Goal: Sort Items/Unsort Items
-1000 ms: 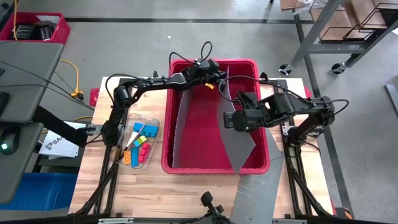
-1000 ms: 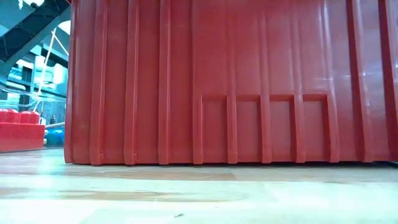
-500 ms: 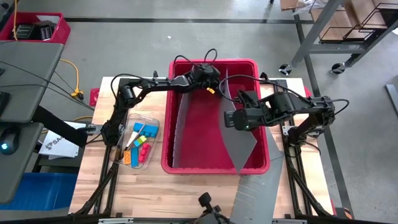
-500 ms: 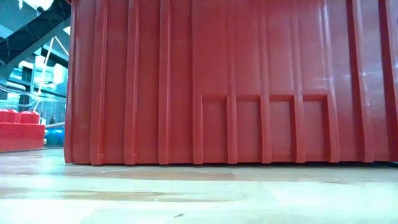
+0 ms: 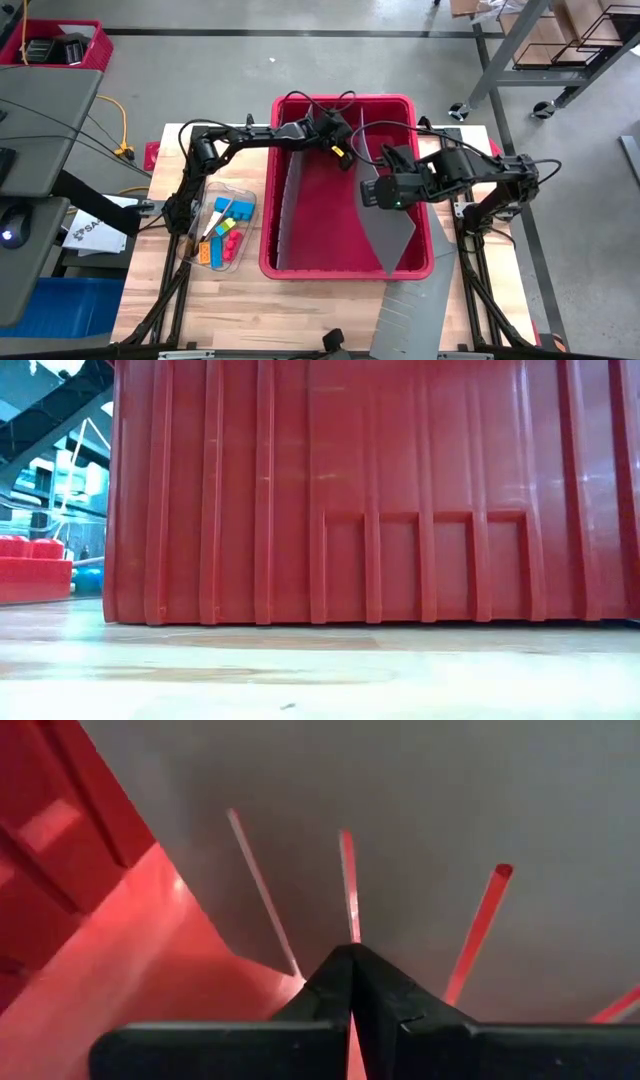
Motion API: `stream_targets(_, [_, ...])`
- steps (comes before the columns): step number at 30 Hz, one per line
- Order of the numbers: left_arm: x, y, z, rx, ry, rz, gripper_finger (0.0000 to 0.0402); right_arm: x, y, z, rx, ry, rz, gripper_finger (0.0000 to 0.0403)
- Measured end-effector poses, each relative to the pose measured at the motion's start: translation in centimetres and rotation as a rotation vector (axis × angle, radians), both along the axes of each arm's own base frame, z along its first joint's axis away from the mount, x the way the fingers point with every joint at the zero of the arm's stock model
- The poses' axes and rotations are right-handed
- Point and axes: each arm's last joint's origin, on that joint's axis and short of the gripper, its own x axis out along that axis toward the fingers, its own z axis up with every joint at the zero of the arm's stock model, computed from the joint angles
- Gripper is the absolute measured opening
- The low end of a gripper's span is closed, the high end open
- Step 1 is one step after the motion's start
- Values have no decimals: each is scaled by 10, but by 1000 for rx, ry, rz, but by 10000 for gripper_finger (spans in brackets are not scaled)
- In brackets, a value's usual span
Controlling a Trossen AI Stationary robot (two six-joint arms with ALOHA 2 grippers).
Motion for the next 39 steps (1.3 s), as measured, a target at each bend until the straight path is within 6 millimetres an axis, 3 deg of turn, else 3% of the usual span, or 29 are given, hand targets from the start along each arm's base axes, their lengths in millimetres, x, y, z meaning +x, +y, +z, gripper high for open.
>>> stream_targets(11, [1,-7,-8,-101,-65,1,0,-3,15,0,-6,-5,47,0])
stream_targets(22, [15,2,28,29,-214,19,0,-6,21,2,-56,-50,10,0])
stream_targets(27, [19,6,45,114,-251,0,0,-3,21,-16,-65,-3,-32,0])
stream_targets(32, [20,6,48,139,-235,18,0,0,21,-26,-119,18,-56,0])
stream_targets(39, [19,7,49,144,-237,28,0,-5,19,-13,-169,29,37,0])
